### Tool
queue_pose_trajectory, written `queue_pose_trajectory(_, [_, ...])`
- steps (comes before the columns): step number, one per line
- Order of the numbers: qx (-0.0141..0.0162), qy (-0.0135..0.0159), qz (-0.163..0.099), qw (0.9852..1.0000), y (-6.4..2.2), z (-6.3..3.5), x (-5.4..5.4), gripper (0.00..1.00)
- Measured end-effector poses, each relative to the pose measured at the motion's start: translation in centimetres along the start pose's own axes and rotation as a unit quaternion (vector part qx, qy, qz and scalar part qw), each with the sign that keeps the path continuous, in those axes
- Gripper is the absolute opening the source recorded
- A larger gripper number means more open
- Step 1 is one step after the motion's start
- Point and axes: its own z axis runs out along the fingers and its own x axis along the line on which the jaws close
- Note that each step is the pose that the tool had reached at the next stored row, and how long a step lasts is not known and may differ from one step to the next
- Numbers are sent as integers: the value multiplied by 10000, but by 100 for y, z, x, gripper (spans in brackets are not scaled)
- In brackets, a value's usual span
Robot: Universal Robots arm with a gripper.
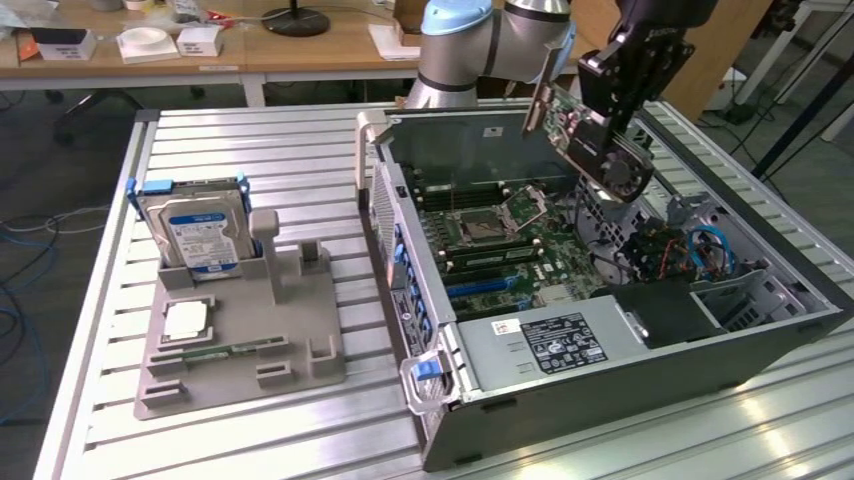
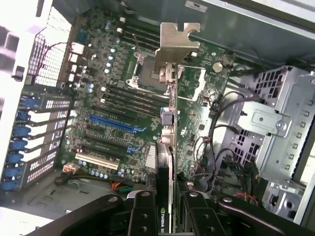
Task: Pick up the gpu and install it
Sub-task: 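Insert the gpu into the slot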
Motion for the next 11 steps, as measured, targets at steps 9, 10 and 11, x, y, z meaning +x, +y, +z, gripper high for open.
queue_pose_trajectory(9, [-14,-8,-521,9986,-1,1,-4,26])
queue_pose_trajectory(10, [-16,-9,-578,9983,-1,1,-5,26])
queue_pose_trajectory(11, [-18,-10,-635,9980,-1,2,-5,26])
